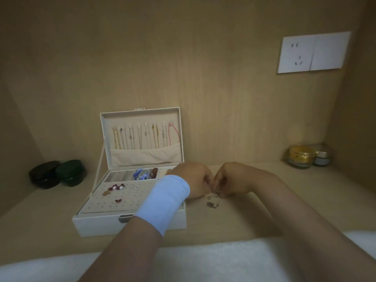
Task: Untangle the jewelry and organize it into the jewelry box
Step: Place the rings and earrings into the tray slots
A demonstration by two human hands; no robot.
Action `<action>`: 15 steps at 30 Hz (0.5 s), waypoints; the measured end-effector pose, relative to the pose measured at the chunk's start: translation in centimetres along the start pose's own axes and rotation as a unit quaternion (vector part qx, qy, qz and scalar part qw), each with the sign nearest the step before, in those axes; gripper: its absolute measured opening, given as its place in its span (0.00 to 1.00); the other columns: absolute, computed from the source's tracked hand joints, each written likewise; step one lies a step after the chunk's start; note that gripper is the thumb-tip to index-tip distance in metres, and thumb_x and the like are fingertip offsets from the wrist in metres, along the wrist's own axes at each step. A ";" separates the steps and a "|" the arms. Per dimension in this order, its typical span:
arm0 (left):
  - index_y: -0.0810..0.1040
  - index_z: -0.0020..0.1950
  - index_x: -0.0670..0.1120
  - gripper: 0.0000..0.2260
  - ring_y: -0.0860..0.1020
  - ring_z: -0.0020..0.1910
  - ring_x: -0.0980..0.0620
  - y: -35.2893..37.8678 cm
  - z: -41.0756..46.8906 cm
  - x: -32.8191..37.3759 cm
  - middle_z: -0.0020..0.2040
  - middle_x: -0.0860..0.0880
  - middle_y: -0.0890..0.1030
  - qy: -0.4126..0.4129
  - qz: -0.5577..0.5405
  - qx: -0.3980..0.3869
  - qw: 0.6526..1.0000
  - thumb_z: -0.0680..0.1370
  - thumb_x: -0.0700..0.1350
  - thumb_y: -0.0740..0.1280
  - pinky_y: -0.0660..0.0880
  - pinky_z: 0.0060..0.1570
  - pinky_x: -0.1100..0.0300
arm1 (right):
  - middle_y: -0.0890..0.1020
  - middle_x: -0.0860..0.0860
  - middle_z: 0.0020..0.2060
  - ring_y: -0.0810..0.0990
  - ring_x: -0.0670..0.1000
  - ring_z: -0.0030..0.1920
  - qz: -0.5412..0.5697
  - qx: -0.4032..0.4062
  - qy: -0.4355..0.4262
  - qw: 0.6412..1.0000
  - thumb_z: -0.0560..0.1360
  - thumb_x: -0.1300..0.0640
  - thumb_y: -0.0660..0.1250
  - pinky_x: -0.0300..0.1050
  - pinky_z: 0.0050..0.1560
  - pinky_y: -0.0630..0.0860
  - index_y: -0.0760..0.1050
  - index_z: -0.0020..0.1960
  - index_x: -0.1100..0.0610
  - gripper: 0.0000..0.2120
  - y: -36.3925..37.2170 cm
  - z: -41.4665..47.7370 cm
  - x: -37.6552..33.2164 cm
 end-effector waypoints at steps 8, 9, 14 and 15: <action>0.78 0.51 0.59 0.12 0.79 0.48 0.56 1.1 0.4 -0.5 0.47 0.60 0.82 -0.015 -0.048 0.034 0.998 0.69 0.53 0.72 0.76 0.50 0.58 | 0.82 0.44 0.30 0.78 0.43 0.32 0.109 0.029 -0.010 0.994 0.75 0.57 0.73 0.39 0.38 0.76 0.86 0.43 0.53 0.04 -1.0 -0.2 0.4; 0.77 0.51 0.59 0.13 0.79 0.47 0.58 1.0 0.4 -0.6 0.45 0.60 0.82 -0.014 -0.069 0.053 0.996 0.69 0.54 0.73 0.76 0.50 0.58 | 0.82 0.44 0.31 0.77 0.42 0.31 0.132 0.037 -0.009 0.991 0.76 0.57 0.72 0.36 0.36 0.75 0.86 0.45 0.54 0.05 -1.4 -0.3 0.5; 0.80 0.45 0.55 0.07 0.81 0.42 0.57 -0.1 0.1 -1.2 0.38 0.57 0.83 -0.011 -0.167 0.115 0.979 0.69 0.48 0.75 0.79 0.48 0.52 | 0.85 0.48 0.35 0.69 0.44 0.28 0.208 0.051 -0.015 0.977 0.77 0.53 0.72 0.36 0.29 0.67 0.86 0.44 0.57 0.09 -2.1 -0.6 0.1; 0.81 0.44 0.55 0.06 0.81 0.41 0.57 -0.3 -0.1 -1.3 0.38 0.57 0.83 -0.009 -0.166 0.118 0.979 0.69 0.47 0.75 0.79 0.48 0.52 | 0.85 0.49 0.35 0.69 0.43 0.27 0.209 0.057 -0.010 0.976 0.77 0.52 0.71 0.34 0.28 0.67 0.86 0.45 0.58 0.10 -2.2 -0.6 0.1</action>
Point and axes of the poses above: each hand's wrist, its own z-axis towards the middle knuckle, its own y-axis out of the palm, x = y × z, the point moved 6 cm from there along z, towards the middle knuckle
